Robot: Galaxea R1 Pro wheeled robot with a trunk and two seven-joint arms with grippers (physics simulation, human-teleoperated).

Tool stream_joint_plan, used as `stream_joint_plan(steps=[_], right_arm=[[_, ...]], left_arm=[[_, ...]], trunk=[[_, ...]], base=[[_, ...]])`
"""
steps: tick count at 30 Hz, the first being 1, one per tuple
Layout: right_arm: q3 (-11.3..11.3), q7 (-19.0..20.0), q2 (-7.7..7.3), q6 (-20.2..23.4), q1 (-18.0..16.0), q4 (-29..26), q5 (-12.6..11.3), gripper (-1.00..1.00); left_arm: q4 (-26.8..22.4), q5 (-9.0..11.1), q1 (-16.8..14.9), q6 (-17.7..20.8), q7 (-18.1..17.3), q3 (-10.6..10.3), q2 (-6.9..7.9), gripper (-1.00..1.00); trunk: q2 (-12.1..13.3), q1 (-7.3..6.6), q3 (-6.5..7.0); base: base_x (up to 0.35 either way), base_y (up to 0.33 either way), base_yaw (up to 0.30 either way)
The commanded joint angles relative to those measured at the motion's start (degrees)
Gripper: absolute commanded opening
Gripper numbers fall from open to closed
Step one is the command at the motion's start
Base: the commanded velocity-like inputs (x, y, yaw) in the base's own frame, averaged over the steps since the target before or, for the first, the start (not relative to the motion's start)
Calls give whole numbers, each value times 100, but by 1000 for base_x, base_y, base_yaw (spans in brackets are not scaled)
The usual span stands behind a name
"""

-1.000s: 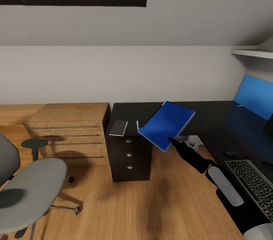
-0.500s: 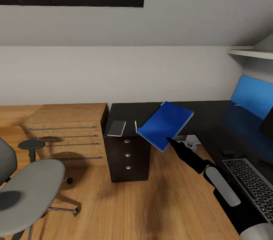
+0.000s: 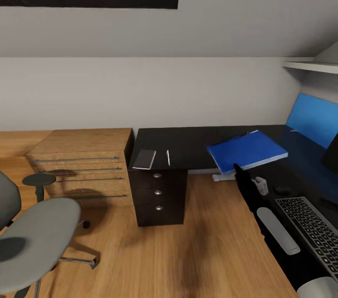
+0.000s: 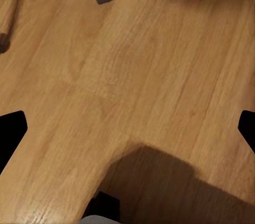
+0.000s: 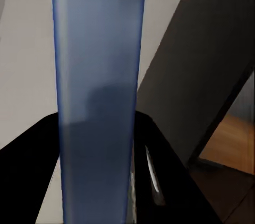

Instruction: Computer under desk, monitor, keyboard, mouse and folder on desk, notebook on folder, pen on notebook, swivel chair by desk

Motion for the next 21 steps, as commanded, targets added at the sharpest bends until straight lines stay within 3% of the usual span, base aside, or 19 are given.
stream_joint_plan(steps=[1, 7, 15, 21], right_arm=[[27, -83, -9, -78, -4, -4, -72, -100], [19, -423, -7, -140, -2, 1, -97, -100], [12, -663, -7, -150, -5, -2, -103, -100], [-9, -689, -9, -151, -5, 28, -378, -100]], left_arm=[[5, 54, -4, -37, -47, 22, -1, 100], [11, 58, -4, -297, -53, 6, -20, 100], [14, 54, -4, -339, -55, -40, -38, 100], [14, 54, -4, -342, -60, -44, -40, 100]], trunk=[[-3, 0, -6], [-3, 0, -6], [-3, 0, -6], [-3, 0, -6]], base=[[129, 0, 0], [259, 0, 0], [146, 0, 0], [260, -12, 0]])
